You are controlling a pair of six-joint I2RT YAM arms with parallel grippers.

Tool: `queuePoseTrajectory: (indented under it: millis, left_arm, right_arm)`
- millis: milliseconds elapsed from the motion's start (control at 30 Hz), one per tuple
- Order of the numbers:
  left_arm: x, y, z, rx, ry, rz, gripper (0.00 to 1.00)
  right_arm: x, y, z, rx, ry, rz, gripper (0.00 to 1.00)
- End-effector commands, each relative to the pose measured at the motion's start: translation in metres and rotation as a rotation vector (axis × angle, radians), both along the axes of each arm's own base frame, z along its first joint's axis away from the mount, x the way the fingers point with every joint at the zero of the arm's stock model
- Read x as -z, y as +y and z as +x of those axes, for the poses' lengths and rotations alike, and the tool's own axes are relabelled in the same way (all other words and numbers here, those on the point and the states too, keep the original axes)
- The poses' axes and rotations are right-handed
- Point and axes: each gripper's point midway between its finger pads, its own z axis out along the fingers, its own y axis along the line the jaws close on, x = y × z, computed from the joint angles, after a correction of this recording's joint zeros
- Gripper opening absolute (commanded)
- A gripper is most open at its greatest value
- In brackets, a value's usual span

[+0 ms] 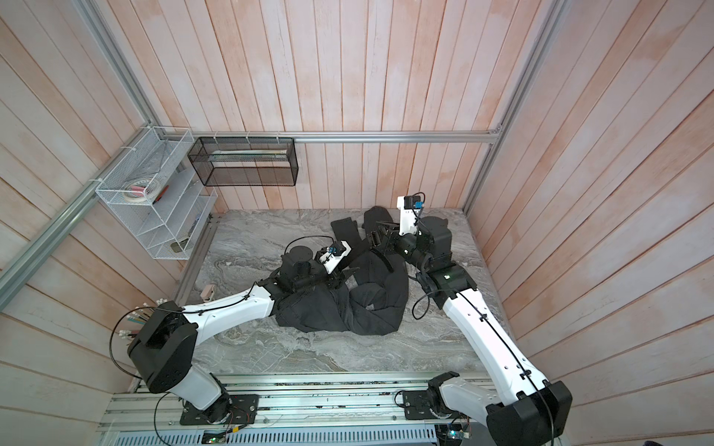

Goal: Remove the belt from the trousers

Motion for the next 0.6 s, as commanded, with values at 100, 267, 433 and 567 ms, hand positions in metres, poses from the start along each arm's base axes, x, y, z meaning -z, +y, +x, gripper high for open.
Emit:
queuePoseTrajectory:
  millis: [100,267,433,567]
  left_arm:
    - [-0.053,-0.027,-0.003,0.08,-0.164,-0.064,0.71]
    - [-0.064,-0.037,0.014,0.035,-0.152,-0.104,0.69]
    - [-0.069,-0.038,0.029,-0.025,-0.109,-0.112,0.29]
    - [-0.072,-0.034,0.022,-0.021,-0.111,-0.132,0.01]
  right_arm:
    - [-0.014,0.013,0.001,-0.036,-0.034,0.092,0.0]
    - [-0.016,0.021,0.0,-0.059,-0.028,0.125,0.0]
    - [-0.014,0.016,0.004,-0.014,-0.01,0.163,0.0]
    - [-0.011,0.009,0.004,0.023,-0.015,0.188,0.11]
